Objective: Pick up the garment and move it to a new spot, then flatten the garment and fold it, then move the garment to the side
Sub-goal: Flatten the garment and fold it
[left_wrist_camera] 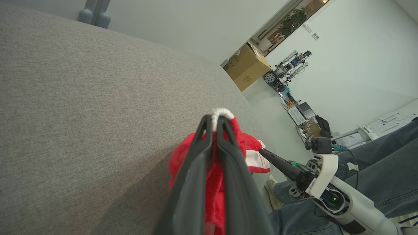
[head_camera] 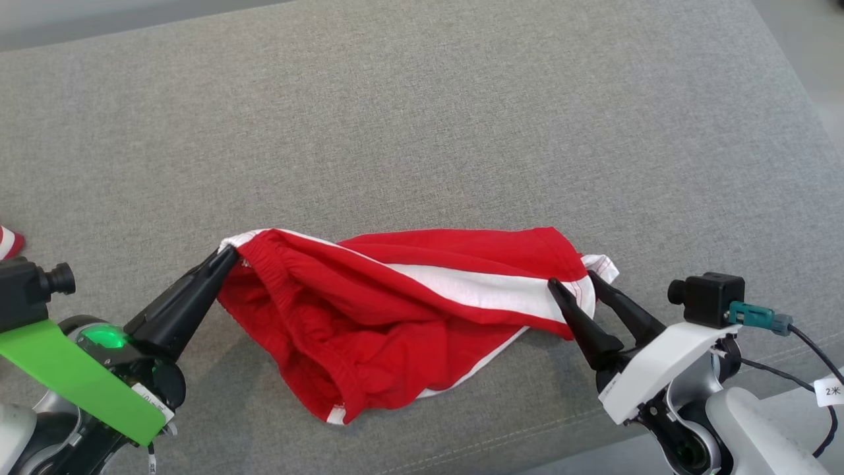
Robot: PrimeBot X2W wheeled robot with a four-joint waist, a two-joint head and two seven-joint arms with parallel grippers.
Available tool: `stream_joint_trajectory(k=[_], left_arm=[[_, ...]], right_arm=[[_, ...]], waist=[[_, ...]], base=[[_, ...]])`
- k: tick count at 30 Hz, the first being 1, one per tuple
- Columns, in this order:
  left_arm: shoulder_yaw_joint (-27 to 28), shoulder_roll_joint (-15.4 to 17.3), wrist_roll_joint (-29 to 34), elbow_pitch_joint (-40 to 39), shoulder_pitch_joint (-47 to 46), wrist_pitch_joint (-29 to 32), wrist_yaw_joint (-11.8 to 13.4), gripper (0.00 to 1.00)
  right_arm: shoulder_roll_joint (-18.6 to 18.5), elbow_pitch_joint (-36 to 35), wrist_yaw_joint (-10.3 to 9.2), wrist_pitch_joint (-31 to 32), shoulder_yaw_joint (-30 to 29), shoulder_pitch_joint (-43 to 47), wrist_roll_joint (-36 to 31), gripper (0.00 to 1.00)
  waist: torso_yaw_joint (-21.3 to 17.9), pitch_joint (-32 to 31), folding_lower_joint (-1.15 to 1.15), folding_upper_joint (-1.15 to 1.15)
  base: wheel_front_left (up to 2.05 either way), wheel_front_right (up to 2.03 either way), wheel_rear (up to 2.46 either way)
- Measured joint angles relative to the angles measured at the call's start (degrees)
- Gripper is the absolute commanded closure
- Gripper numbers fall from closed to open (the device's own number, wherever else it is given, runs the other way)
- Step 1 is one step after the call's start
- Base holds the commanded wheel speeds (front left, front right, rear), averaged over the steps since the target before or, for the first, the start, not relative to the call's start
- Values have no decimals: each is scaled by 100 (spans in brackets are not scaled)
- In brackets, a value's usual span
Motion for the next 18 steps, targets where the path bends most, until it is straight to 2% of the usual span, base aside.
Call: stream_joint_trajectory(k=[2,5,7,10,11,18], left_arm=[[0,1,-29,7,-2,0,0,100],[0,2,-31,9,-10,0,0,100],[-1,2,-32,11,-12,0,-1,100],[-3,2,-40,15,-15,0,-1,100],[-3,2,-40,15,-15,0,-1,100],[-7,5,-41,19,-31,-1,-2,100]], right_arm=[[14,11,-1,-8,2,0,0,8],[24,35,-11,-34,19,0,-2,27],[38,48,-11,-34,32,0,-2,49],[66,74,-11,-43,59,1,-2,59],[75,82,-11,-43,64,1,-2,62],[100,172,-11,-42,91,2,-2,58]], waist=[[0,-1,0,0],[-1,-1,0,0],[-3,2,0,0],[-3,7,0,0],[-3,9,0,0],[7,22,0,0]], base=[[0,0,0],[0,0,0],[0,0,0],[0,0,0],[0,0,0],[0,0,0]])
